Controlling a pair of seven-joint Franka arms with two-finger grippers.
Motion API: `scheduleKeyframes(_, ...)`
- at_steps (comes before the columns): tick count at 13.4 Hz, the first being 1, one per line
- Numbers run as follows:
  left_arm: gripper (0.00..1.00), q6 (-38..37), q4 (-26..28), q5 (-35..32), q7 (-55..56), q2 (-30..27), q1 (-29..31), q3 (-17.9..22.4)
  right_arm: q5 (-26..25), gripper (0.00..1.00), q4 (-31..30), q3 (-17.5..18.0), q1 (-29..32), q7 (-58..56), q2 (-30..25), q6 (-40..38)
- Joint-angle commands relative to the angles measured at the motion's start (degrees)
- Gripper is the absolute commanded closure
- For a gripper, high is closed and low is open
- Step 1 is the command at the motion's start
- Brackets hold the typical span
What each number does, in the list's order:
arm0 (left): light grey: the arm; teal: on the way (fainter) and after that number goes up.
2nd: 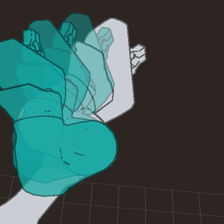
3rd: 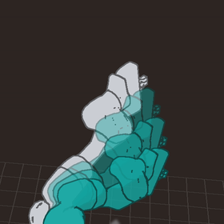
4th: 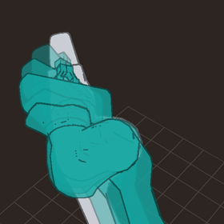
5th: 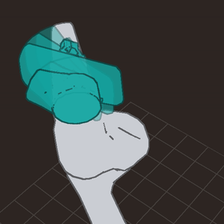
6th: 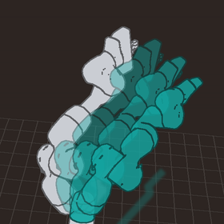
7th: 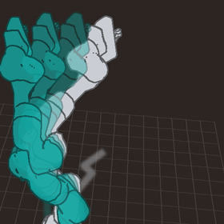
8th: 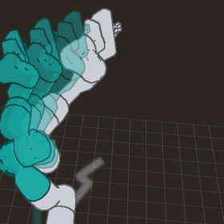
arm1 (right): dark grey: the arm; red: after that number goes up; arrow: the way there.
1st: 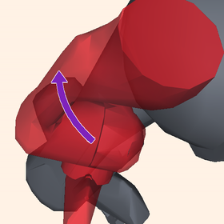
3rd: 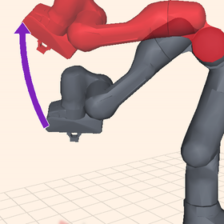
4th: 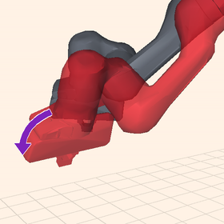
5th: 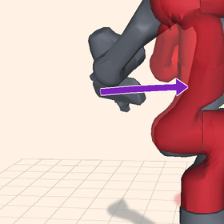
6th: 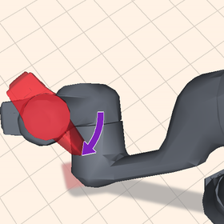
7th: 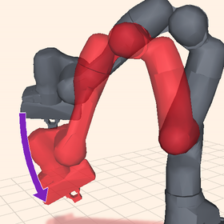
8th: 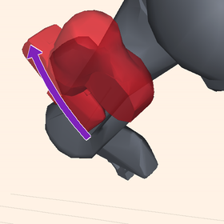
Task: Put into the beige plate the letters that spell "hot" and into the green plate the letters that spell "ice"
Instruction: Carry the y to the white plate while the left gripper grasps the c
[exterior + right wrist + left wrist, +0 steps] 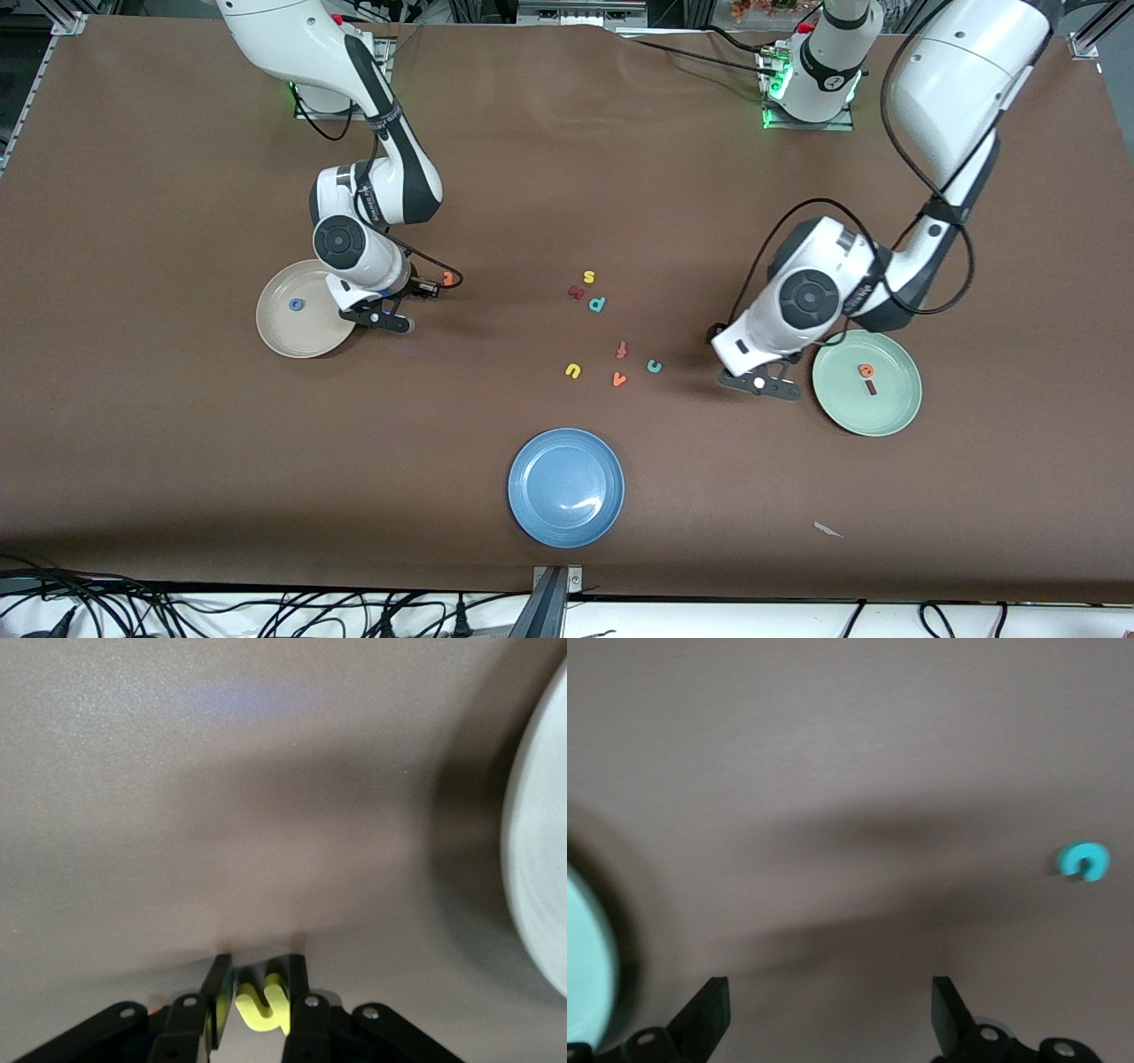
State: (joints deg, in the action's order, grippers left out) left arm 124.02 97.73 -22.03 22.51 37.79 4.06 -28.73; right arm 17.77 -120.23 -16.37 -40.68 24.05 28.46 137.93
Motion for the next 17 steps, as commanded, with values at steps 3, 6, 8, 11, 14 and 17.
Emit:
scheduleKeyframes(3,0.00,3.4,-0.6,2.8,5.9,1.3,-3.2,0.3,0.3,0.67,-0.8,1.8,-0.1,-4.1,-1.0,0.3)
scheduleKeyframes(6,0.00,6.5,-1.6,3.9,10.5,2.8,-5.8,0.4,0.2,0.66,-1.1,1.8,-0.1,-8.0,-1.0,0.2)
scheduleKeyframes(8,0.00,6.6,-3.1,3.9,12.6,4.4,-7.4,0.4,0.2,0.59,-1.1,1.9,-0.1,-9.5,-0.9,0.3)
scheduleKeyframes(11,0.00,6.6,-7.6,3.7,15.7,7.7,-9.6,0.8,0.2,0.50,-1.2,2.0,-0.1,-9.9,-0.9,0.2)
scheduleKeyframes(14,0.00,6.6,-10.8,3.2,17.0,10.1,-10.5,1.0,0.2,0.50,-1.3,2.1,-0.2,-9.9,-1.0,0.1)
scheduleKeyframes(17,0.03,6.6,-13.4,3.1,17.0,12.4,-11.5,2.0,-0.4,0.51,-2.0,2.4,-0.5,-10.4,-0.9,0.0)
